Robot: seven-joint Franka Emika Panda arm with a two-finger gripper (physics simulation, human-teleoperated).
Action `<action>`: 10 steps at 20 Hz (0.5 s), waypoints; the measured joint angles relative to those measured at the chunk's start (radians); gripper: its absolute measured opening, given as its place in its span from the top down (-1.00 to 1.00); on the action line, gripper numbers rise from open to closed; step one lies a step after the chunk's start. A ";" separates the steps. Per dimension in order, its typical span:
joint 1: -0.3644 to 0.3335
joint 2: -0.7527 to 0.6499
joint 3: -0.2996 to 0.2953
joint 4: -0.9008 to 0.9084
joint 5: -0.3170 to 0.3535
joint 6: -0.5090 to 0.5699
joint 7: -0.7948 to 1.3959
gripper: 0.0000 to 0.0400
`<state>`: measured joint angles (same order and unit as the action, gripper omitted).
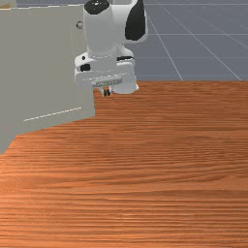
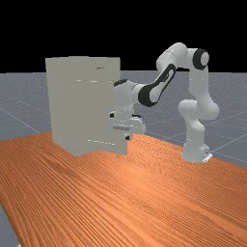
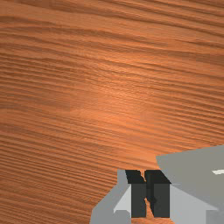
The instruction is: Close the cabinet door
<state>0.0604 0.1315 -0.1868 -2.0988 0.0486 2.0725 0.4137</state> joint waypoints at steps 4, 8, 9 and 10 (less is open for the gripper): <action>0.036 -0.006 -0.038 -0.001 0.042 -0.028 0.225 0.99; 0.053 -0.033 -0.073 -0.014 0.042 -0.040 0.255 1.00; 0.057 -0.039 -0.081 -0.016 0.041 -0.043 0.256 1.00; 0.063 -0.042 -0.091 -0.018 0.039 -0.046 0.256 1.00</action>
<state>0.1231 0.0891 -0.2777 -2.1170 0.0872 2.0265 0.6701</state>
